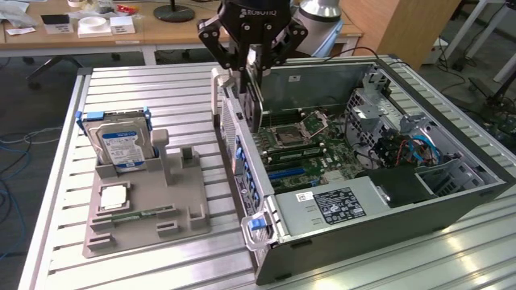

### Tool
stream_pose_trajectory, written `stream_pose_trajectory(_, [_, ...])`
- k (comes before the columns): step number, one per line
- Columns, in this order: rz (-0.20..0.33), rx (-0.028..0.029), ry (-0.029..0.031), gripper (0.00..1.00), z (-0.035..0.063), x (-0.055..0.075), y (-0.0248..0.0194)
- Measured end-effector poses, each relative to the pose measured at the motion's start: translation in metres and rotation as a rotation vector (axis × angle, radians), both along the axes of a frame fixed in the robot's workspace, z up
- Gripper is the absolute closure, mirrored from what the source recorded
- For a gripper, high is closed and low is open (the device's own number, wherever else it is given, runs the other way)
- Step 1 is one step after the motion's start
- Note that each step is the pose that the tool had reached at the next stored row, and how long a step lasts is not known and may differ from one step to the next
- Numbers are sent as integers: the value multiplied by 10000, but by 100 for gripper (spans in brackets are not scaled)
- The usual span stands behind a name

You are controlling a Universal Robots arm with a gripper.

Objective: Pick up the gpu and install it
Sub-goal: 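Pick up the gpu and move the gpu toward the slot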

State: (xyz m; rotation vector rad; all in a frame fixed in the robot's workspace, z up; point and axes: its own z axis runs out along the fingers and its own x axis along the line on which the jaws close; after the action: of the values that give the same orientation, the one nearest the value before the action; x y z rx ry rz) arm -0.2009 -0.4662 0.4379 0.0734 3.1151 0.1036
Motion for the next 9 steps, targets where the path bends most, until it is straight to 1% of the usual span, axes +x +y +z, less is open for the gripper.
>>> stream_pose_trajectory(9, [0, 10, -1, 73, 0, 195, 0])
